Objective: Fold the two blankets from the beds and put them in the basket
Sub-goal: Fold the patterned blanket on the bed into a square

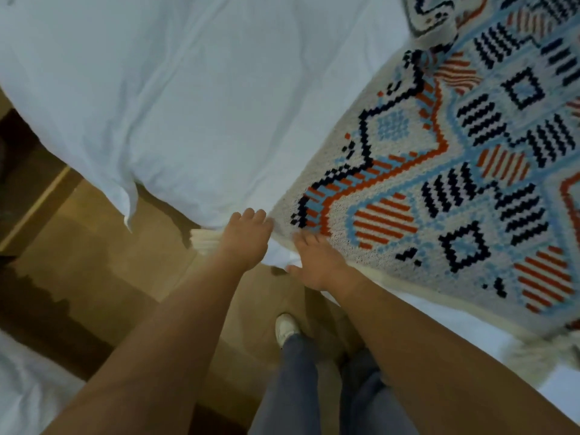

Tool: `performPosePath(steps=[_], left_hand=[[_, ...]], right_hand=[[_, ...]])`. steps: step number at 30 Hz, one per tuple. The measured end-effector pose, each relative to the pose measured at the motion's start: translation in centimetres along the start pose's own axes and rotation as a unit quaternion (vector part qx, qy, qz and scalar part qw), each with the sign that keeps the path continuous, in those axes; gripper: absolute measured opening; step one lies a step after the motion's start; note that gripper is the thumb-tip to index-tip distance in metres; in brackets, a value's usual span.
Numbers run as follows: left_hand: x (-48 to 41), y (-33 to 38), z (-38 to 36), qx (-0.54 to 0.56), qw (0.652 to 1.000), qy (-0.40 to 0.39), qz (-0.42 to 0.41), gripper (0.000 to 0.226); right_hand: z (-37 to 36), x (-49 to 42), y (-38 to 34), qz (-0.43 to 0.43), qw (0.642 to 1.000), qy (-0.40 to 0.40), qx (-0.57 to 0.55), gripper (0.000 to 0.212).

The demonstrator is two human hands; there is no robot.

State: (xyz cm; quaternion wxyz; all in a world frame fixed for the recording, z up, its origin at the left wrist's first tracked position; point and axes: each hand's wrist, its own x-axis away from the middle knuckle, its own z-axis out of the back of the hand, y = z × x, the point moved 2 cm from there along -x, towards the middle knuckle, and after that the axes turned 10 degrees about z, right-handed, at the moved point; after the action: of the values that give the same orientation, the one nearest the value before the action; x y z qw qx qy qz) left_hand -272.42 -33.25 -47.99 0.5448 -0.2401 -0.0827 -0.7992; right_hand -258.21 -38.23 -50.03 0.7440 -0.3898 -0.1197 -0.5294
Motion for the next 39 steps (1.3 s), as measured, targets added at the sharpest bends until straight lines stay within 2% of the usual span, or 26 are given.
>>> performPosePath(steps=[2,6,9,15,22,26,29,31,35,39], left_hand=[[-0.2,1.9,-0.1,0.022,1.0,-0.002,-0.021,0.05],[-0.9,6.2,1.1,0.016,0.996,0.005,-0.084,0.048],[-1.2,11.1,2.8,0.014,0.992,0.008,-0.125,0.044],[-0.7,23.0,4.9,-0.007,0.981,0.007,-0.196,0.042],[1.8,37.8,5.5,-0.016,0.973,0.004,-0.23,0.042],[2.5,44.4,5.3,-0.017,0.971,0.017,-0.236,0.039],[2.7,48.0,4.0,-0.051,0.974,0.007,-0.219,0.041],[2.9,49.0,3.1,-0.071,0.977,0.007,-0.199,0.044],[3.3,50.0,3.3,-0.103,0.976,0.075,-0.177,0.031],[2.8,50.3,3.0,-0.104,0.98,0.014,-0.17,0.03]], right_hand=[[0.1,0.6,0.2,0.005,0.999,0.033,-0.023,0.068],[1.0,3.3,2.5,-0.024,0.987,0.151,-0.046,0.048],[1.3,6.9,6.5,-0.072,0.979,0.187,-0.047,0.041],[-0.3,16.4,15.3,-0.172,0.955,0.232,-0.062,0.035],[-3.4,28.2,25.1,-0.319,0.9,0.295,-0.035,0.043],[-5.2,32.5,29.7,-0.366,0.884,0.287,-0.044,0.038],[-6.6,33.8,32.6,-0.35,0.904,0.233,-0.072,0.053],[-7.2,34.1,33.8,-0.339,0.911,0.209,-0.103,0.056],[-8.0,34.8,35.7,-0.332,0.909,0.205,-0.144,0.041],[-9.3,37.3,37.3,-0.338,0.903,0.221,-0.149,0.027]])
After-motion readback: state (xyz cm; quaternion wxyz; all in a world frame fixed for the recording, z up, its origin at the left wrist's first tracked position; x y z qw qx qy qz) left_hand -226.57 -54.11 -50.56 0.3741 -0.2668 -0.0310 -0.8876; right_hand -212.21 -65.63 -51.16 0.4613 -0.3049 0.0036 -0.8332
